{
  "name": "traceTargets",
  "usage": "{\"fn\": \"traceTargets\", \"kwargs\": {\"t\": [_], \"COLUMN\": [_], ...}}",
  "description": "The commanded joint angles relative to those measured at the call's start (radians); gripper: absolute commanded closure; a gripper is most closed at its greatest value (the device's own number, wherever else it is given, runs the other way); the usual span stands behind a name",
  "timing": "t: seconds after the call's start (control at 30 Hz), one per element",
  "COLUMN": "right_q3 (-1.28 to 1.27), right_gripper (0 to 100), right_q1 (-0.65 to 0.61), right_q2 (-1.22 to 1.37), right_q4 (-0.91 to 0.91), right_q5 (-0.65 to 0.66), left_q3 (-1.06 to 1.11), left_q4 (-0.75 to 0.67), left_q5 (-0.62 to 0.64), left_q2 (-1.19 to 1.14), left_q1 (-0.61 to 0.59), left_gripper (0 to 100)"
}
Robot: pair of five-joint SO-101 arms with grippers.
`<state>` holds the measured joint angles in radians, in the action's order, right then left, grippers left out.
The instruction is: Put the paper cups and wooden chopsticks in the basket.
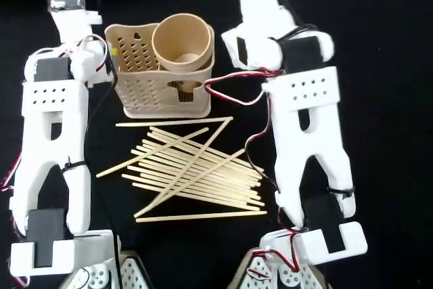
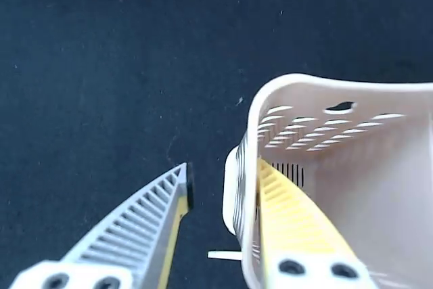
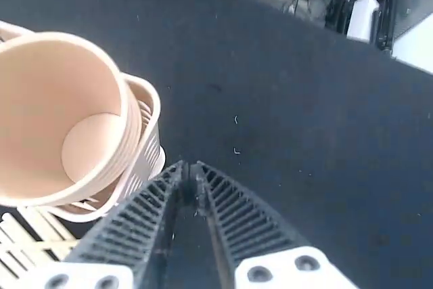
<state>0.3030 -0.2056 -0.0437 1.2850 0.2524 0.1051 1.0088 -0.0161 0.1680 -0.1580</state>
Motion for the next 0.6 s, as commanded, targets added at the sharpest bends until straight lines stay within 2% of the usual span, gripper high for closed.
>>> {"fn": "traceTargets", "kwargs": {"t": [0.0,0.13,0.37,0.57], "right_q3": [-0.008,-0.008,-0.016,-0.016], "right_gripper": [98.5,98.5,98.5,98.5], "right_q1": [0.005,-0.018,-0.094,-0.097], "right_q2": [-0.033,-0.035,-0.03,0.008], "right_q4": [-0.086,-0.146,-0.247,-0.252], "right_q5": [-0.008,-0.009,-0.009,-0.006], "left_q3": [-0.07,-0.097,-0.246,-0.343], "left_q4": [-0.002,0.012,0.117,0.276], "left_q5": [-0.005,-0.005,-0.005,-0.005], "left_q2": [0.023,0.023,0.023,0.023], "left_q1": [-0.019,-0.021,-0.021,-0.065], "left_gripper": [83,83,83,83]}}
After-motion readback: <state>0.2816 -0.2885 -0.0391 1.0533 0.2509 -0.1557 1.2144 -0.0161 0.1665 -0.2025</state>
